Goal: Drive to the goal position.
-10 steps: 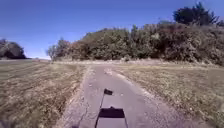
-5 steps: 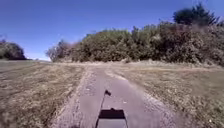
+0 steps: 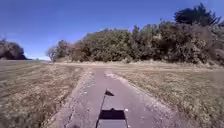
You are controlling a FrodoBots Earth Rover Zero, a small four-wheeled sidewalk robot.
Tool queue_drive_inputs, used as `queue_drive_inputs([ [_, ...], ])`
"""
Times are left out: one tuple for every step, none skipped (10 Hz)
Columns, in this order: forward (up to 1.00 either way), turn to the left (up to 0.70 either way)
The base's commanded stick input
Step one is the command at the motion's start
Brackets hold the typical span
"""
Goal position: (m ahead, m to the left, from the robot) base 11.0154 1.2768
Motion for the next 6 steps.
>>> queue_drive_inputs([
  [0.00,0.00],
  [0.09,0.02],
  [0.38,0.07],
  [0.67,0.12],
  [0.70,0.14],
  [0.70,0.14],
])
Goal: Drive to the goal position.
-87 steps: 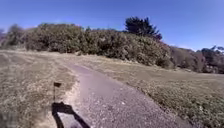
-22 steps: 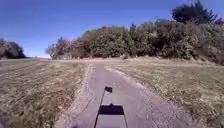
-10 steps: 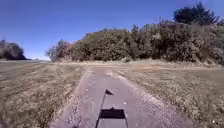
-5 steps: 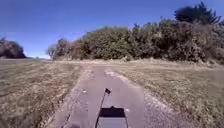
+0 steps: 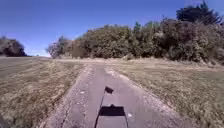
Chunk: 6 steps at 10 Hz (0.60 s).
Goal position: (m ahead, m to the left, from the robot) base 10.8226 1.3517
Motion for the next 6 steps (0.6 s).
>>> queue_drive_inputs([
  [0.70,0.14],
  [0.70,0.14],
  [0.70,0.14],
  [0.70,0.14],
  [0.70,0.14],
  [0.70,0.14],
])
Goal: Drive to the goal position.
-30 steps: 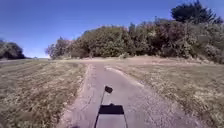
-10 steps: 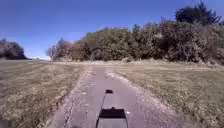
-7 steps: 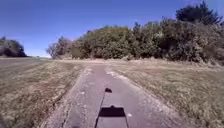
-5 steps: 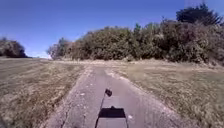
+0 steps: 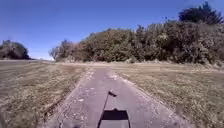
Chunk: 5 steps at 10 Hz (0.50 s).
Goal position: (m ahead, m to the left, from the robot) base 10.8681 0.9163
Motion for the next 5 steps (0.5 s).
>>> queue_drive_inputs([
  [0.70,0.14],
  [0.70,0.14],
  [0.70,0.14],
  [0.70,0.14],
  [0.70,0.14],
])
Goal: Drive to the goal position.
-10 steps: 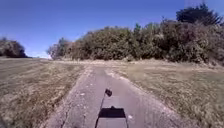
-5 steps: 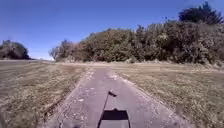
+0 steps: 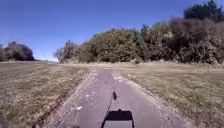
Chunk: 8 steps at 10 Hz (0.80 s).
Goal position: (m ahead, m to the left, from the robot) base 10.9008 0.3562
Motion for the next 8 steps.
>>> queue_drive_inputs([
  [0.70,0.14],
  [0.70,0.05],
  [0.70,0.02],
  [0.70,0.00],
  [0.70,0.00],
  [0.70,0.00],
  [0.70,0.00],
  [0.70,0.00],
])
